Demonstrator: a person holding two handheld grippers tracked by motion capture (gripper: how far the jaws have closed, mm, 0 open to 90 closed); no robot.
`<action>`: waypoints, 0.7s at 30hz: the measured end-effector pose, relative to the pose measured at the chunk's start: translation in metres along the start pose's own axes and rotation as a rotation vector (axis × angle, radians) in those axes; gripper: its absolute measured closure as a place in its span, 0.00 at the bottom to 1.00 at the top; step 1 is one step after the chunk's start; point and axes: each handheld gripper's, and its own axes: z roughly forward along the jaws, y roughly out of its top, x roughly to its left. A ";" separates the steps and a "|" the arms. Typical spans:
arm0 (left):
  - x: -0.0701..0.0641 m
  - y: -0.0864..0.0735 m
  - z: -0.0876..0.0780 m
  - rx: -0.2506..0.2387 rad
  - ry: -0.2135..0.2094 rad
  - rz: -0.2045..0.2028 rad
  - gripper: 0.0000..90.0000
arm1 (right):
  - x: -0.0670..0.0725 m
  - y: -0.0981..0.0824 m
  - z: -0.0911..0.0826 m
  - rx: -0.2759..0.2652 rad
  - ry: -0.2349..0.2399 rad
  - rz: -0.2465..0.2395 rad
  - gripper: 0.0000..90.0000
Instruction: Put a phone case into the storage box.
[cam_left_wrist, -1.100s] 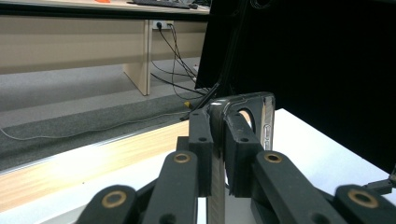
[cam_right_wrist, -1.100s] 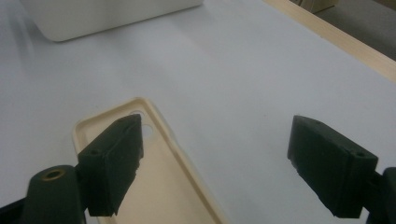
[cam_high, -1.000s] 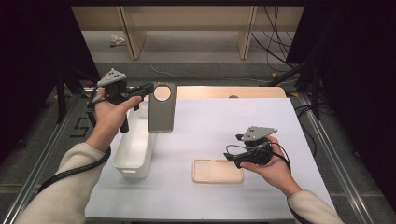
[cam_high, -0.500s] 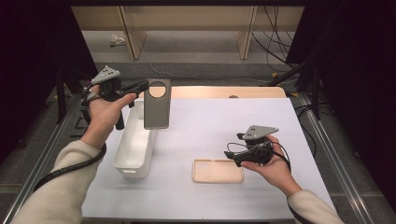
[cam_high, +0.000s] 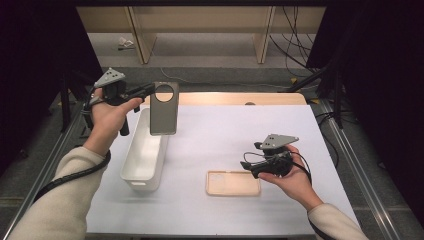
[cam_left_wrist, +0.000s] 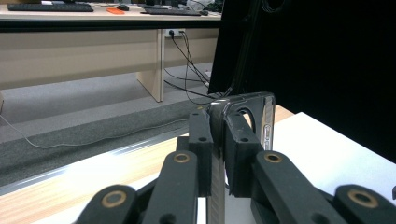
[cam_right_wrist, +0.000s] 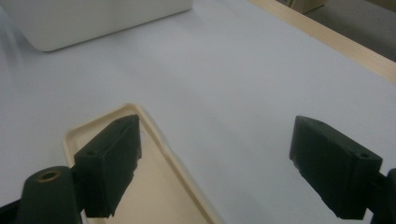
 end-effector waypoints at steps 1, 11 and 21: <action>0.001 0.000 0.000 0.000 0.001 -0.001 0.91 | 0.000 0.000 0.000 -0.001 -0.001 0.000 0.19; 0.013 -0.001 -0.002 0.004 0.023 0.004 0.91 | 0.000 0.001 0.000 -0.001 0.001 0.003 0.19; 0.022 0.001 -0.002 -0.001 0.044 0.011 0.91 | 0.000 0.000 0.000 -0.002 -0.002 0.003 0.19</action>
